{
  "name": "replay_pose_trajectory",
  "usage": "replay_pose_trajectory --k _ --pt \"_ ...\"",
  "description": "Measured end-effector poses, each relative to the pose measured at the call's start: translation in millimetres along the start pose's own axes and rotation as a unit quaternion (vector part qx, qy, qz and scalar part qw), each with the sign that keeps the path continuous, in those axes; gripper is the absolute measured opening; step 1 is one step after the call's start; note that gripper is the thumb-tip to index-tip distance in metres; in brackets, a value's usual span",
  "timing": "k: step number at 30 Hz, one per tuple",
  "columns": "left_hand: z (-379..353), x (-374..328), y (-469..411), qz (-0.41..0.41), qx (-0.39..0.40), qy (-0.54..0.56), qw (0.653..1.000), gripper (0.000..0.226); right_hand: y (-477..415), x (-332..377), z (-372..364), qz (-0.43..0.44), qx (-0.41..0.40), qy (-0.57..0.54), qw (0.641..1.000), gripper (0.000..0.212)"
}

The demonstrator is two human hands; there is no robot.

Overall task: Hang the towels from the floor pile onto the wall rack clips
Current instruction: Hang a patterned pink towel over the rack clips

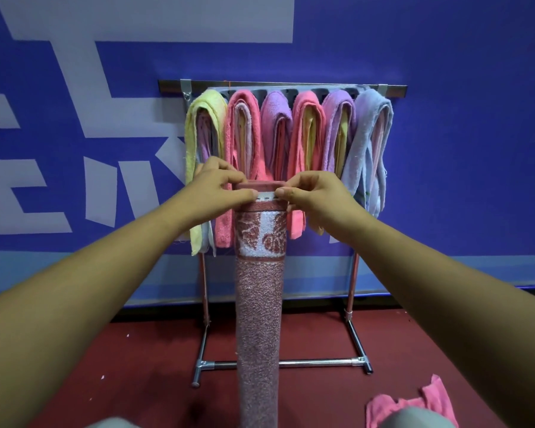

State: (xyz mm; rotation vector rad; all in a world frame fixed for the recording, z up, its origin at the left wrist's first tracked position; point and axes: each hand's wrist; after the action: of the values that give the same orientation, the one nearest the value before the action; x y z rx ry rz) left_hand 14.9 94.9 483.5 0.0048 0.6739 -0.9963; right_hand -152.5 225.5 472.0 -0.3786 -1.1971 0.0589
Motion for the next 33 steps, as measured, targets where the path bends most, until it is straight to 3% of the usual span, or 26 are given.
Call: replay_pose_trajectory --k 3,7,11,18,23,29,33 --pt "3.5 3.2 7.5 -0.018 0.039 0.093 0.995 0.018 0.3 -6.2 4.5 -0.014 -0.008 0.000 1.000 0.009" --pt "-7.0 13.6 7.1 -0.025 0.014 0.101 0.994 0.013 -1.8 -14.8 2.7 -0.024 0.002 -0.014 1.000 0.018" --pt "-13.6 15.7 3.4 -0.031 0.010 0.153 0.988 0.009 -4.1 -21.0 3.3 -0.029 -0.003 -0.079 0.996 0.009" --pt "-17.1 9.4 4.9 -0.075 0.035 0.244 0.966 0.010 -10.1 -40.9 6.4 -0.057 0.045 -0.233 0.970 0.016" --pt "-15.3 10.8 3.2 -0.077 0.043 0.216 0.972 0.006 -8.8 -46.0 5.4 -0.041 0.033 -0.238 0.970 0.014" --pt "-16.7 17.3 3.3 -0.069 0.014 0.205 0.976 0.007 -13.4 -48.8 5.6 -0.014 0.002 -0.206 0.978 0.031" --pt "-19.5 20.5 3.0 -0.054 -0.016 0.234 0.971 0.022 -15.3 -44.7 5.4 -0.006 -0.009 -0.193 0.981 0.025"
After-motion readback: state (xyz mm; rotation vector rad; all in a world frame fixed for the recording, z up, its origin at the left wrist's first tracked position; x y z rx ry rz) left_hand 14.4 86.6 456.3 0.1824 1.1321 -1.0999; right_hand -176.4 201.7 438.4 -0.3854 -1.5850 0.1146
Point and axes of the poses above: each hand's wrist, its own y-axis away from the middle knuckle, its own z-axis out of the back of the hand, x = y × z, and after that the axes turned 10 degrees about x, right-handed
